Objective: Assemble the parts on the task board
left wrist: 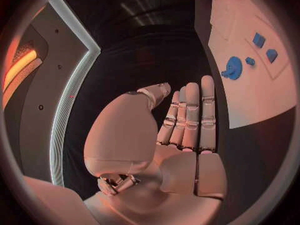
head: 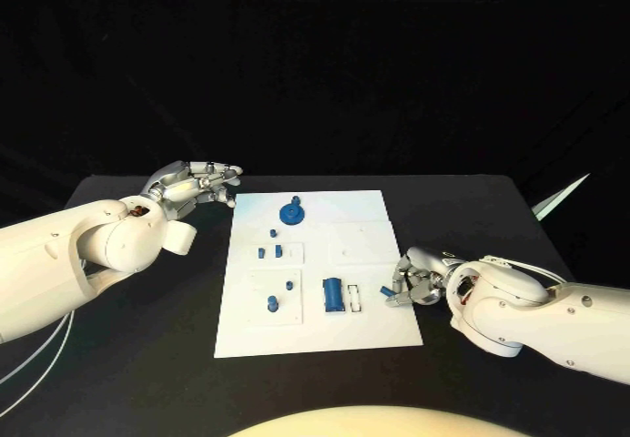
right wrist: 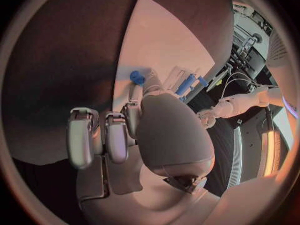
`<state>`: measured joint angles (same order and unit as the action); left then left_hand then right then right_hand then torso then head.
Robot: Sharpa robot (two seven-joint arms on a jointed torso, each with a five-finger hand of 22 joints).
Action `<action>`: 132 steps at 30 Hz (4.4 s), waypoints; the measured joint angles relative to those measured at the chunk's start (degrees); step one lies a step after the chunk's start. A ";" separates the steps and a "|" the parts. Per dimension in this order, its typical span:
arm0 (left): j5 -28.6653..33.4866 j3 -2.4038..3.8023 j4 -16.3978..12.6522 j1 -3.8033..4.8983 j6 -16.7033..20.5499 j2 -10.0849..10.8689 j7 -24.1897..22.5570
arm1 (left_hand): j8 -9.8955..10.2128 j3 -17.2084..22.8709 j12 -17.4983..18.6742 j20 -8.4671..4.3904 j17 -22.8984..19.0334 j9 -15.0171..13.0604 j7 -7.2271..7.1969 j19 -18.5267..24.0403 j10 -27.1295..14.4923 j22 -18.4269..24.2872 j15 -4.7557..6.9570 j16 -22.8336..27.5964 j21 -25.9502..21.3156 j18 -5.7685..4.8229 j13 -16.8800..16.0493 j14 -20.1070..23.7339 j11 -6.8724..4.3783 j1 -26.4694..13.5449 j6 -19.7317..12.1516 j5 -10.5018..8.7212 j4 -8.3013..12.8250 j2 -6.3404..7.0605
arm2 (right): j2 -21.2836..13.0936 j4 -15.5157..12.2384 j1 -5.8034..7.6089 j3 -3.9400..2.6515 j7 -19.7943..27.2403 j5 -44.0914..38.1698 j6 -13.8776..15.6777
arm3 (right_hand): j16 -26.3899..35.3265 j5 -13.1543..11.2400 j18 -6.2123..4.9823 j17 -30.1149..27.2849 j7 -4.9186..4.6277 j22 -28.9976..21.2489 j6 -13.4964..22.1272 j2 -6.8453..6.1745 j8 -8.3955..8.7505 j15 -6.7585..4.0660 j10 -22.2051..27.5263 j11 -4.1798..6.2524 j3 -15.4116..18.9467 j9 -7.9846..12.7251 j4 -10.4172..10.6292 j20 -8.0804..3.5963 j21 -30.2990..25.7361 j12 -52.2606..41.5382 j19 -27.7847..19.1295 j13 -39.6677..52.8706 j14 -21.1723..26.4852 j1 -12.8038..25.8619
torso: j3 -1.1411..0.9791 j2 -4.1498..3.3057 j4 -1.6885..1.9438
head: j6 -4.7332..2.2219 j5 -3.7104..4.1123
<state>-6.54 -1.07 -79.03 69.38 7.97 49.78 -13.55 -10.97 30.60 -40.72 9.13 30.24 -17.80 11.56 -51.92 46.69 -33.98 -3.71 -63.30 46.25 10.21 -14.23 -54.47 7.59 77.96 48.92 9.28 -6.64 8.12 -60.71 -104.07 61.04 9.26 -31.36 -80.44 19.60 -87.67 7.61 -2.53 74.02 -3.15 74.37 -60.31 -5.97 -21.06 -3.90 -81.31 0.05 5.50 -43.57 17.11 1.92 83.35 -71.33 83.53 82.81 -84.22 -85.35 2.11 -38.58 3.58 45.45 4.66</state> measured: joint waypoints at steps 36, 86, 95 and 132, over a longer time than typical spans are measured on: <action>0.00 -0.01 0.04 0.00 -0.04 -0.10 0.17 | 0.00 0.00 0.00 0.00 0.00 0.05 0.00 0.00 0.00 0.41 0.00 0.00 -0.01 -0.01 0.05 0.00 0.00 0.00 0.00 0.00 0.00 0.00 | 2.84 -3.53 1.83 0.48 1.30 17.74 5.14 | -0.58 -2.38 0.44 0.00 -0.82 0.00 3.07 -4.75 4.57 -0.32 -0.04 0.02 -37.56 4.71 -9.53 0.00 1.96 1.23 0.00 -7.53 0.30 14.93 | 0.01 0.00 0.02 | -0.31 0.12; 0.00 0.00 -0.02 0.00 -0.18 0.04 0.67 | 0.00 0.00 0.00 0.00 0.00 0.07 0.00 -0.01 -0.01 0.43 0.00 0.00 -0.44 0.00 0.22 0.00 0.00 0.00 -0.01 0.00 -0.01 0.00 | 6.02 -2.12 1.04 0.50 0.48 16.20 3.95 | -0.88 -0.49 0.45 0.00 -0.05 0.00 0.83 -7.22 2.64 -0.33 -1.53 0.78 -38.06 3.07 -4.35 0.00 2.65 1.19 0.00 -7.53 0.30 31.29 | 0.00 0.03 -0.02 | 0.33 -0.18; 0.00 0.00 0.01 0.00 -0.14 0.08 0.67 | 0.00 0.01 0.00 0.00 0.00 0.08 0.00 -0.01 -0.01 0.45 0.00 0.00 -0.44 0.00 0.23 0.00 0.00 0.00 -0.01 0.00 -0.01 0.00 | 5.28 -2.53 1.05 0.48 0.88 15.90 3.87 | -0.88 -0.49 0.45 0.00 0.10 0.00 0.28 -7.22 2.66 -0.34 -1.61 0.68 -37.60 3.89 -3.93 0.00 2.66 1.19 0.00 -7.53 0.30 31.27 | -0.03 0.03 -0.04 | 0.42 -0.35; 7.69 0.03 10.66 -4.32 4.11 -7.46 -13.49 | -1.99 -2.44 29.63 7.60 -16.06 2.28 -0.94 7.65 5.54 26.31 -5.96 47.05 -39.30 -0.06 10.01 12.19 3.24 1.75 -2.16 0.00 -3.24 0.99 | 20.17 38.65 6.81 -1.62 53.24 68.04 3.50 | 69.95 -0.50 -6.82 -47.34 -7.79 -40.31 12.25 -5.26 11.37 10.15 21.11 -8.56 -38.27 14.88 -13.25 10.50 -79.38 65.84 -25.74 -69.41 26.73 13.02 | 0.13 4.96 -1.76 | -9.29 -0.60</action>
<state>1.15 -1.04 -68.36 65.06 12.08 42.32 -27.04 -12.96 28.16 -11.09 16.73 14.19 -15.52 10.62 -44.27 52.23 -7.67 -9.67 -16.25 6.95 10.15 -4.22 -42.28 10.83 79.72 46.76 9.28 -9.88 9.11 -40.54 -65.42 67.85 7.64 21.87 -12.40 23.10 -17.72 7.11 -9.36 26.68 -10.95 34.06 -48.06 -11.23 -9.69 6.25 -60.20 -8.51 -32.76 -28.69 3.87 12.41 3.97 -5.49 57.79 13.40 -57.49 -72.33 2.25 -33.62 1.82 36.16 4.06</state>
